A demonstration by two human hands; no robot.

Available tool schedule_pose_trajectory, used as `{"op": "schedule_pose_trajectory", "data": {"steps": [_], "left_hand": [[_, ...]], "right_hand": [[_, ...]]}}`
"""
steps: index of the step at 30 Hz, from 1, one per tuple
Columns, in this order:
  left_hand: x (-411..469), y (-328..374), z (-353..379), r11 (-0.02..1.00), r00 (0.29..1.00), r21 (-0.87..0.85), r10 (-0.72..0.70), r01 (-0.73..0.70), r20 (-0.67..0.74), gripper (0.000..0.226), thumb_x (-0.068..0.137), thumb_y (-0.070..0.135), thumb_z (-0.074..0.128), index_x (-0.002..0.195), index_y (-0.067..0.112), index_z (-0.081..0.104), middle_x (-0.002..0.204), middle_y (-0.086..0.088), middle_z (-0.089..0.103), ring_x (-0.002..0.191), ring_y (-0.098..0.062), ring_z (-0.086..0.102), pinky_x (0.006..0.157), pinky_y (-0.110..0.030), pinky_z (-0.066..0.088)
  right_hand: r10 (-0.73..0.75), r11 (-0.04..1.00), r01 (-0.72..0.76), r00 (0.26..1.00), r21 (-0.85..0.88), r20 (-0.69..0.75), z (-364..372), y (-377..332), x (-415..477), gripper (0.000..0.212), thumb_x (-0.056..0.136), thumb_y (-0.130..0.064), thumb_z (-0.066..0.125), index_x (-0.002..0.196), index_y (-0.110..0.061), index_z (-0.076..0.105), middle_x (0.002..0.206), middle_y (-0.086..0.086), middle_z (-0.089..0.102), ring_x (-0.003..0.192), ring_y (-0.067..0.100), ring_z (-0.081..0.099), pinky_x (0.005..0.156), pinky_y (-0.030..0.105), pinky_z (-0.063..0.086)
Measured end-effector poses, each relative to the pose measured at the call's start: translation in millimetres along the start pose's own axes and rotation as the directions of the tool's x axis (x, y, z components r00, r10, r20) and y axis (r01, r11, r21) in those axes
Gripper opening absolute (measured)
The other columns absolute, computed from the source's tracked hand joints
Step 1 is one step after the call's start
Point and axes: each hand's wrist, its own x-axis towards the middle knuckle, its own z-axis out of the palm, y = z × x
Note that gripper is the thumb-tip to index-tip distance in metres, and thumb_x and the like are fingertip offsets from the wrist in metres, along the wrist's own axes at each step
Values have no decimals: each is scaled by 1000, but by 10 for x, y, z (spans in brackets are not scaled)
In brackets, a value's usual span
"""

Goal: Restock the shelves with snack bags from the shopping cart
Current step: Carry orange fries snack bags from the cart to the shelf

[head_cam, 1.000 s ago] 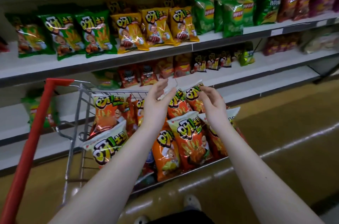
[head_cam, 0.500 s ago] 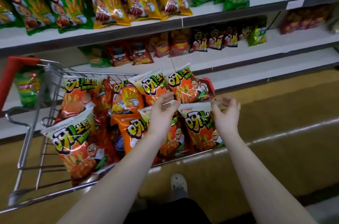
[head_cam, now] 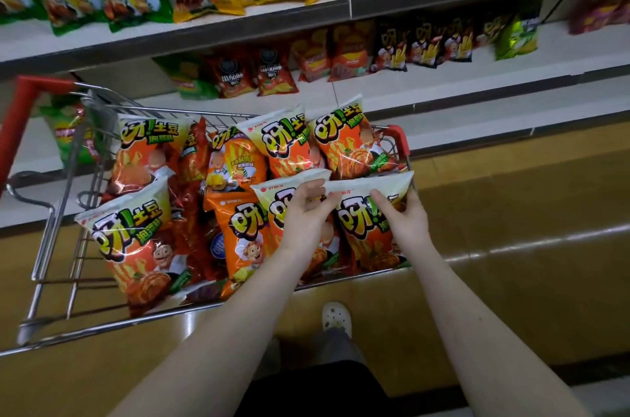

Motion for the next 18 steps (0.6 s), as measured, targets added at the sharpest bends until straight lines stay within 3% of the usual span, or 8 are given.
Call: {"op": "schedule_pose_trajectory", "data": {"steps": [3, 5, 9, 13, 16, 18], "left_hand": [[-7, 18, 17, 1000, 1000, -11, -24, 24, 9, 40, 87, 27, 68, 123, 16, 53, 124, -1, 56, 110, -15, 52, 75, -16, 40], [-10, 31, 23, 999, 999, -14, -34, 35, 17, 44, 85, 29, 70, 123, 18, 49, 127, -1, 53, 117, -17, 50, 87, -24, 40], [-23, 101, 42, 999, 998, 11, -33, 33, 50, 71, 81, 37, 73, 139, 18, 37, 139, -3, 44, 128, -22, 44, 102, -35, 39], [-44, 234, 39, 1000, 993, -8, -7, 8, 114, 81, 82, 38, 71, 147, 23, 27, 145, 0, 40, 127, -15, 42, 93, -27, 35], [5, 282, -5, 999, 993, 5, 42, -43, 115, 83, 83, 39, 69, 149, 25, 21, 146, 6, 36, 128, -11, 37, 95, -23, 30], [24, 307, -20, 997, 992, -5, 72, -72, 105, 86, 84, 35, 69, 151, 24, 15, 130, 16, 38, 122, -2, 33, 92, -15, 28]], "right_hand": [[-32, 999, 33, 999, 20, -44, -37, -21, -17, 63, 79, -51, 67, 131, -21, 47, 116, -6, 61, 112, 19, 58, 98, 43, 47], [-49, 997, 53, 996, 56, -71, -72, -89, -41, 60, 80, -51, 66, 126, -18, 50, 109, -5, 64, 104, 18, 62, 92, 41, 52], [-88, 987, 101, 990, 122, -107, -91, -312, -42, 42, 84, -46, 64, 115, -19, 53, 98, -7, 65, 99, 17, 64, 84, 34, 53], [-130, 976, 144, 987, 164, -90, 12, -508, -10, 40, 86, -48, 61, 113, -19, 59, 102, -1, 69, 95, 16, 67, 89, 43, 53], [-156, 968, 164, 986, 189, -54, 159, -638, 24, 24, 87, -48, 59, 101, -29, 60, 101, -3, 69, 95, 15, 66, 91, 44, 52], [-144, 965, 153, 988, 213, -60, 268, -703, 45, 20, 86, -51, 59, 94, -32, 59, 101, -4, 69, 97, 16, 65, 94, 44, 50]]}}
